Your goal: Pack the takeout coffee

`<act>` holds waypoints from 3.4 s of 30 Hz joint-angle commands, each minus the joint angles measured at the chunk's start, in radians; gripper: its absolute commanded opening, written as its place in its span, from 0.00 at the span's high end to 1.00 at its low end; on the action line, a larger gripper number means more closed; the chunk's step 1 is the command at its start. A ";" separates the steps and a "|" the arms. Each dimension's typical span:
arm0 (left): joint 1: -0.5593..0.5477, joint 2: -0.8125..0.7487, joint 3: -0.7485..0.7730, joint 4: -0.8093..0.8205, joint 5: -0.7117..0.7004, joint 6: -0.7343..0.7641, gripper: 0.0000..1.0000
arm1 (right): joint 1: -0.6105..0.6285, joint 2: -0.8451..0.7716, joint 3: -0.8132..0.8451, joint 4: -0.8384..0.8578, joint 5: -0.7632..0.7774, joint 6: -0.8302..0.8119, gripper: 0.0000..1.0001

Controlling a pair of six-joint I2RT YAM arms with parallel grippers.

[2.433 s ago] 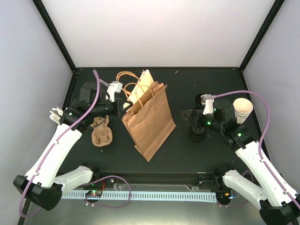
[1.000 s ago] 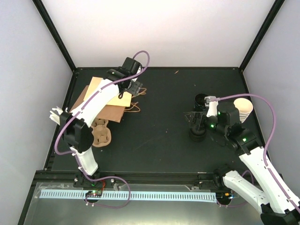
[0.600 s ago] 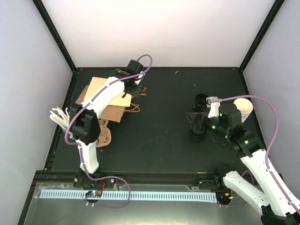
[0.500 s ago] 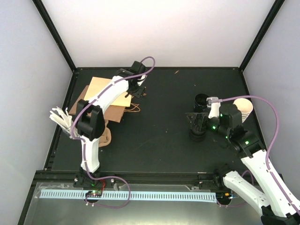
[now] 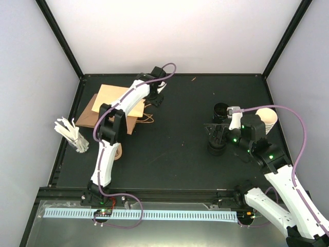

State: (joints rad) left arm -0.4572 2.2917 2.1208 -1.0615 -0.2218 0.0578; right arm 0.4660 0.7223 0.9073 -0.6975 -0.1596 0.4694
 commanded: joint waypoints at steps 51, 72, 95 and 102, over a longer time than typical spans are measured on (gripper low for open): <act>-0.200 -0.949 -0.567 0.233 0.513 -0.282 0.99 | 0.005 -0.023 0.011 0.009 0.006 -0.003 0.00; -0.183 -1.148 -0.899 0.391 0.503 -0.501 0.14 | 0.007 0.012 -0.062 0.004 -0.070 0.022 0.00; 0.178 -0.915 -1.174 0.227 0.295 -0.788 0.99 | 0.007 0.001 -0.047 0.009 -0.045 0.006 0.00; 0.179 -0.818 -1.168 0.206 0.162 -0.842 0.98 | 0.007 -0.005 -0.046 0.002 -0.025 -0.006 0.00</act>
State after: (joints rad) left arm -0.2844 1.4483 0.9287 -0.8322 0.0238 -0.7284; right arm 0.4664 0.7280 0.8391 -0.6910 -0.2100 0.4774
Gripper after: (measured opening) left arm 0.019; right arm 0.999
